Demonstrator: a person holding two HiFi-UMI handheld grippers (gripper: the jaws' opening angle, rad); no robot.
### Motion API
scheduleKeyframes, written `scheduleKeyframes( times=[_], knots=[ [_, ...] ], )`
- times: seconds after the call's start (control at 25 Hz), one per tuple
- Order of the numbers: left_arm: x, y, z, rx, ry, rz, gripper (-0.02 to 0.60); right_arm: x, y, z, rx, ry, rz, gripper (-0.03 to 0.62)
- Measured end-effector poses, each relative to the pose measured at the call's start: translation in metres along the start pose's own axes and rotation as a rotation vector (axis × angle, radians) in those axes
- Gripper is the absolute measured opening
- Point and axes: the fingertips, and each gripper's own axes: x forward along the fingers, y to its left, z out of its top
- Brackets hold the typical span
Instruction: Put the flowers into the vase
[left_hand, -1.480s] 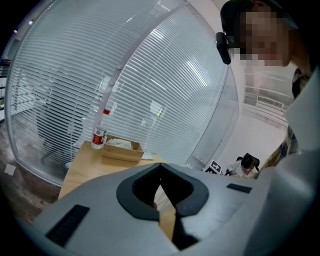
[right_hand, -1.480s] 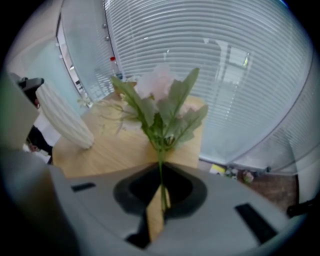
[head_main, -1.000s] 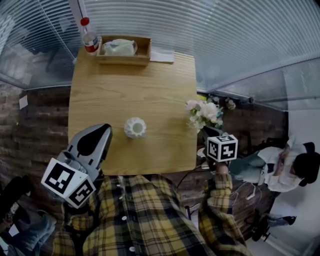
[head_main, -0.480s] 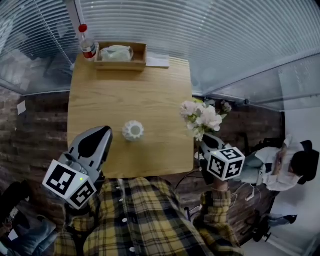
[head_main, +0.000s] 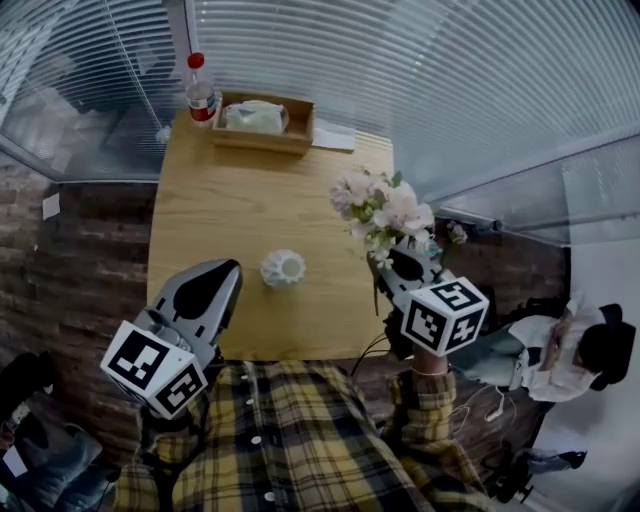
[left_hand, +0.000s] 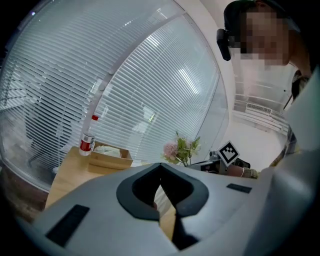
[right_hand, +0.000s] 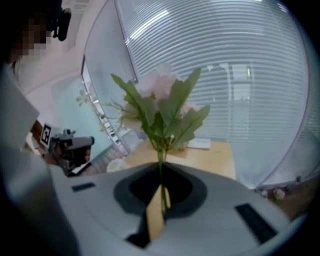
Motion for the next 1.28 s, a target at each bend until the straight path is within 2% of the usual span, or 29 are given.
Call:
scheduleKeyframes(
  times=[0.28,0.8,1.04,1.28],
  knots=[
    [-0.005,-0.002,0.002,0.003,-0.009,0.001,0.011,0.014,0.051,0.057,-0.022,-0.12,0.133,0.026],
    [-0.002,-0.009,-0.001,0.012,0.005,-0.012,0.011,-0.017,0.134,0.147,-0.05,-0.422,0.349,0.026],
    [-0.003,-0.01,-0.004,0.014,0.006,-0.004,0.011,-0.026,0.156,0.151,-0.071,-0.519,0.409,0.026],
    [-0.003,-0.008,-0.004,0.007,0.014,0.0,0.011,-0.015,0.16,0.135,-0.069,-0.528,0.439,0.026]
  ],
)
